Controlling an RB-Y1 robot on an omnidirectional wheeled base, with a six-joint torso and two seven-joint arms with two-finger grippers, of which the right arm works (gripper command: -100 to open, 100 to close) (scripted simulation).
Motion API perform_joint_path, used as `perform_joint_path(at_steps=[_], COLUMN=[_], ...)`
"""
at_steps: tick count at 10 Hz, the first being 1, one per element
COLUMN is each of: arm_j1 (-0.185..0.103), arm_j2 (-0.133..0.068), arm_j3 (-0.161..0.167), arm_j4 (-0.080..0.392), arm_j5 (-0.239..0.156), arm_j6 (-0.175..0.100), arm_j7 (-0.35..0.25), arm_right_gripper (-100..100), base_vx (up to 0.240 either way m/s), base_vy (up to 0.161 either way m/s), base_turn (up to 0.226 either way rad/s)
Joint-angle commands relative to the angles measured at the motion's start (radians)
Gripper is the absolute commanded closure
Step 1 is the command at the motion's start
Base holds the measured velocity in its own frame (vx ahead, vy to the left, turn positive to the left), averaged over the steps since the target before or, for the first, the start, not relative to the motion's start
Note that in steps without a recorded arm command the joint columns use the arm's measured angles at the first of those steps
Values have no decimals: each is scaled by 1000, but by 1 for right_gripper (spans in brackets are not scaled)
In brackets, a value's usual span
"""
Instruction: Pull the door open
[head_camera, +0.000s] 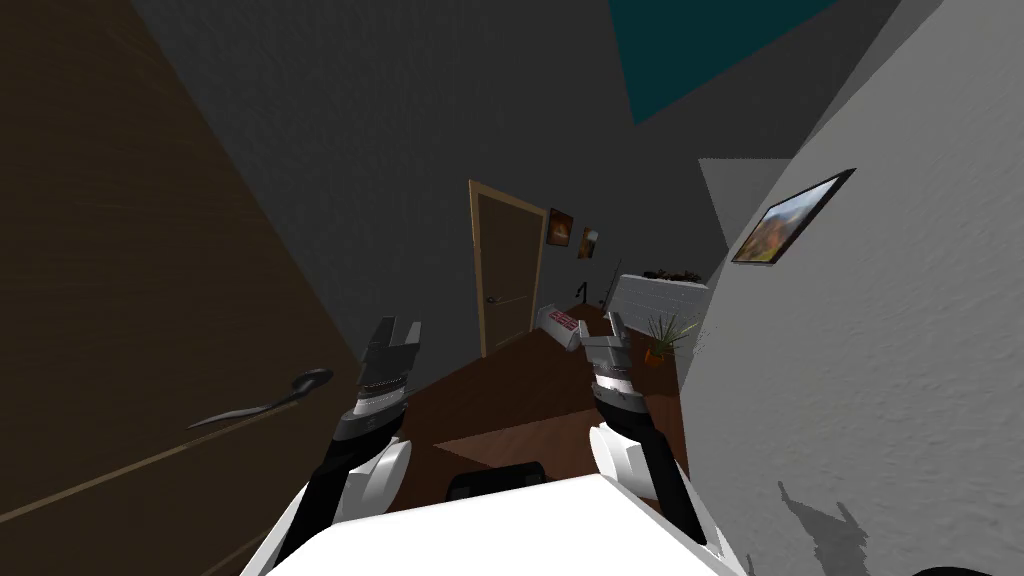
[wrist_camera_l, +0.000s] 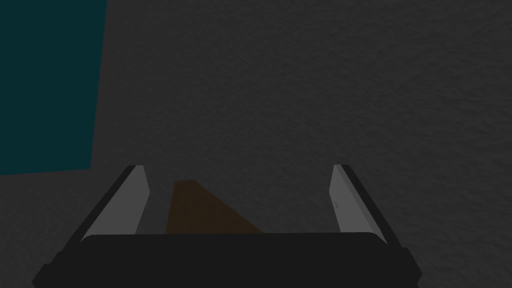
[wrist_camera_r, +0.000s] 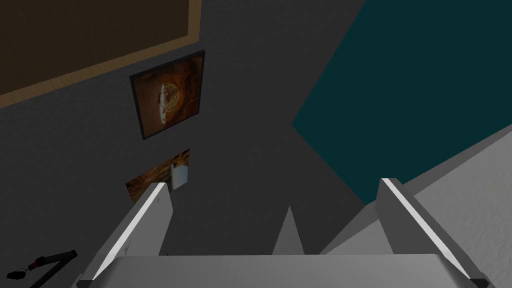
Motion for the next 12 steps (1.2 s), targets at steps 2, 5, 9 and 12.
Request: perform_joint_path(at_steps=[2,5,9,12], arm_j1=[-21,-43,-82,-118], arm_j2=[-12,-24,-43,-60], arm_j3=[-1,-2,-4,-5], arm_j4=[49,98,190,272], arm_j5=[-3,-7,-13,-18], arm_j6=[-6,-12,-23,-33], arm_j7=[4,9,17,24], arm_right_gripper=[-100,-100,-100,-100], base_vx=[57,68,66,88], base_vy=[-5,-4,-5,-13], base_turn=[91,74,95,116])
